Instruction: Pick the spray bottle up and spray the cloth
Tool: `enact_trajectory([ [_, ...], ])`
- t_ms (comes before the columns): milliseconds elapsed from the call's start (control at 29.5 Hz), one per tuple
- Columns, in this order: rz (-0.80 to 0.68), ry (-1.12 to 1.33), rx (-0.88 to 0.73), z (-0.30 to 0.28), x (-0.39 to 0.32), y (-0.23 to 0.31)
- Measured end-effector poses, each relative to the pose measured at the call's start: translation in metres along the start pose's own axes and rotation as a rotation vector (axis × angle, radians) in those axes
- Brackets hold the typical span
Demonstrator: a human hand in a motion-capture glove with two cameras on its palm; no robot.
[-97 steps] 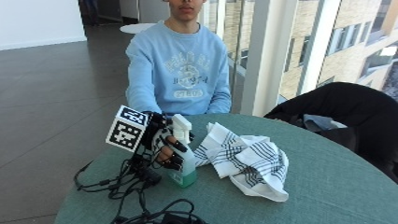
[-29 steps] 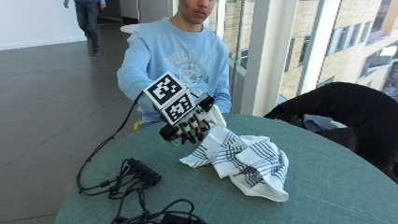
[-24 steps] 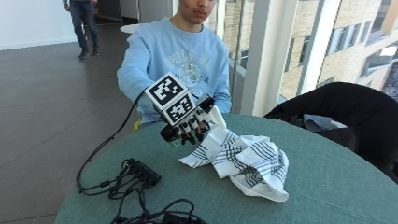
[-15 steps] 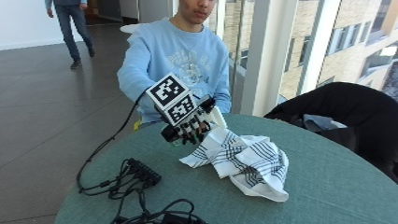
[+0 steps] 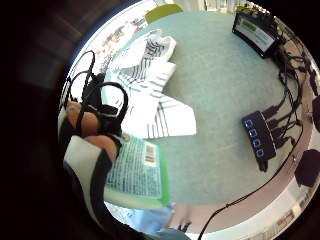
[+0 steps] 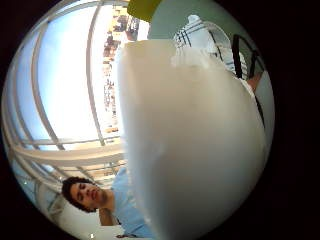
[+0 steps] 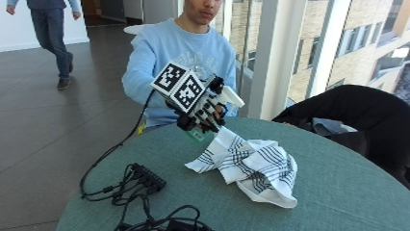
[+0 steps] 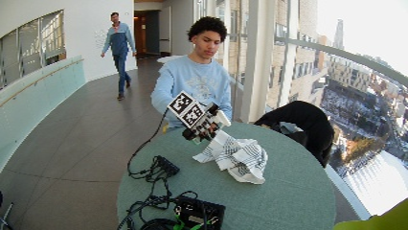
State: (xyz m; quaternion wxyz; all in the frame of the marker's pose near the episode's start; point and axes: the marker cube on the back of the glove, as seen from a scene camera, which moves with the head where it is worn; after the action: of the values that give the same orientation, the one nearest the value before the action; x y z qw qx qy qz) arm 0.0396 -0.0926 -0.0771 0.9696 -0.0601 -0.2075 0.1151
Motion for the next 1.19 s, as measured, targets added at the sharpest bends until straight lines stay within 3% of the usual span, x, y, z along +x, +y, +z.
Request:
enact_trajectory([
  [204,-0.162,-0.200,0.124,0.007,-0.048,-0.004],
  [509,-0.322,-0.368,0.111,0.078,-0.106,-0.031],
  [882,-0.386,-0.489,0.036,0.197,-0.160,-0.075],
  [1188,-0.410,-0.473,0.046,0.234,-0.163,-0.084],
])
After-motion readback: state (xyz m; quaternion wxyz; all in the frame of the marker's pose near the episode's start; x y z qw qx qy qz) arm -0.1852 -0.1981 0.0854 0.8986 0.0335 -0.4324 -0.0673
